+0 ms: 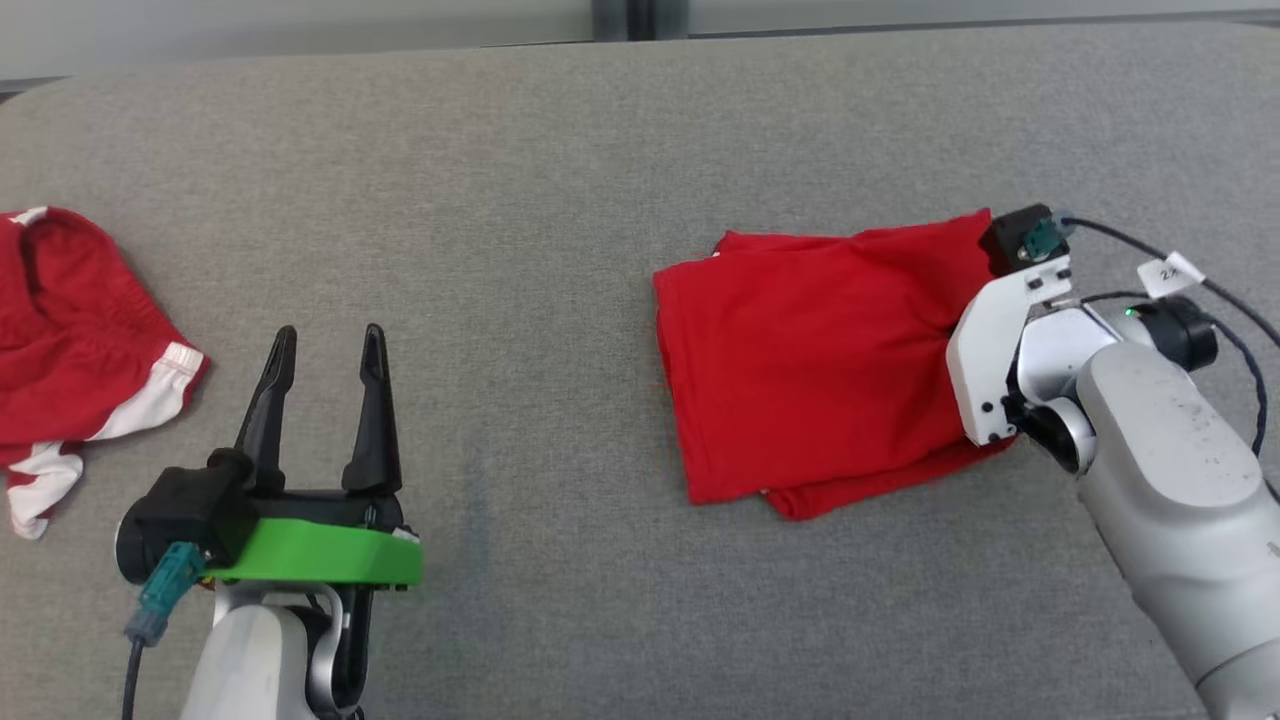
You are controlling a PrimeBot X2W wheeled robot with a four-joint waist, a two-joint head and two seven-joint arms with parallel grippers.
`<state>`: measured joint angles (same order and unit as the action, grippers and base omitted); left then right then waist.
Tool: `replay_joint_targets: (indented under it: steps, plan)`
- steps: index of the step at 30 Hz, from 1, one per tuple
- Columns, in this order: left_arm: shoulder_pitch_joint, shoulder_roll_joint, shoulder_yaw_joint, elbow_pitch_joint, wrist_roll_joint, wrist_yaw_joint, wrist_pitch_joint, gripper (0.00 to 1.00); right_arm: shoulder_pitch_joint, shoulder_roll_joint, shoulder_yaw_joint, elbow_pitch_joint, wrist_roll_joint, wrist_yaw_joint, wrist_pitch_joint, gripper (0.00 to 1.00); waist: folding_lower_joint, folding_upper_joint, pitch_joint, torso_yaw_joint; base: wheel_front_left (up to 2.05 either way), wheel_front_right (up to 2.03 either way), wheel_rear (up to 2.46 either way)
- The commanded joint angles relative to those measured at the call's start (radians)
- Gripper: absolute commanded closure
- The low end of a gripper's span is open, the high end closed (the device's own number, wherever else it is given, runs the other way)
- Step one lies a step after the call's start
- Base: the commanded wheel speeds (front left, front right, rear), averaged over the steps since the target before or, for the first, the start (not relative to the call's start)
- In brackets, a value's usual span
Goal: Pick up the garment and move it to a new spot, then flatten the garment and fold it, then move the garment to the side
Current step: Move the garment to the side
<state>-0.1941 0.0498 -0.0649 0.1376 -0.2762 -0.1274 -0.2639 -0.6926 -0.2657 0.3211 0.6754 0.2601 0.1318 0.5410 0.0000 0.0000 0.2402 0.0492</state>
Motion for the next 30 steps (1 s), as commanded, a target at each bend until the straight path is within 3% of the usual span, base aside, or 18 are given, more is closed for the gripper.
replay_joint_targets:
  steps: [1, 6, 14, 20, 26, 27, 28, 30]
  plan:
    - [-0.025, 0.002, 0.006, -0.011, 0.016, 0.000, 0.000, 0.00, -0.026, -0.033, 0.023, -0.013, 0.005, -0.002, 0.003, 1.00, 0.0000, 0.0000, 0.051, -0.066, 0.00, 0.00, 0.00]
    - [-0.059, 0.006, 0.017, -0.050, 0.067, -0.002, 0.000, 0.00, -0.122, -0.135, 0.128, -0.052, 0.024, -0.002, -0.014, 1.00, 0.0000, 0.0000, 0.128, -0.175, 0.00, 0.00, 0.00]
    - [-0.120, 0.032, -0.031, -0.131, 0.097, -0.003, 0.000, 0.00, -0.236, -0.281, 0.159, -0.009, -0.007, -0.002, -0.125, 1.00, 0.0000, 0.0000, 0.245, -0.286, 0.00, 0.00, 0.00]
    - [-0.157, 0.093, -0.088, -0.156, 0.107, -0.004, 0.000, 0.00, -0.288, -0.371, 0.121, 0.071, -0.050, -0.002, -0.279, 1.00, 0.0000, 0.0000, 0.328, -0.297, 0.00, 0.00, 0.00]
    - [-0.167, 0.121, -0.085, -0.179, 0.113, -0.004, 0.000, 0.00, -0.305, -0.385, 0.035, 0.141, -0.088, -0.002, -0.370, 0.98, 0.0000, 0.0000, 0.379, -0.284, 0.00, 0.00, 0.00]
    - [-0.169, 0.122, -0.085, -0.182, 0.112, -0.004, 0.000, 0.00, -0.306, -0.383, 0.022, 0.152, -0.095, -0.002, -0.385, 0.62, 0.0000, 0.0000, 0.383, -0.280, 0.00, 0.00, 0.00]
    - [-0.170, 0.123, -0.085, -0.184, 0.112, -0.004, 0.000, 0.00, -0.313, -0.383, 0.003, 0.162, -0.110, -0.002, -0.409, 0.00, 0.0000, 0.0000, 0.387, -0.275, 0.00, 0.00, 0.00]
    - [-0.171, 0.121, -0.082, -0.187, 0.110, -0.004, 0.000, 0.00, -0.316, -0.375, -0.023, 0.173, -0.144, -0.002, -0.441, 0.00, 0.0000, 0.0000, 0.388, -0.266, 0.00, 0.00, 0.00]
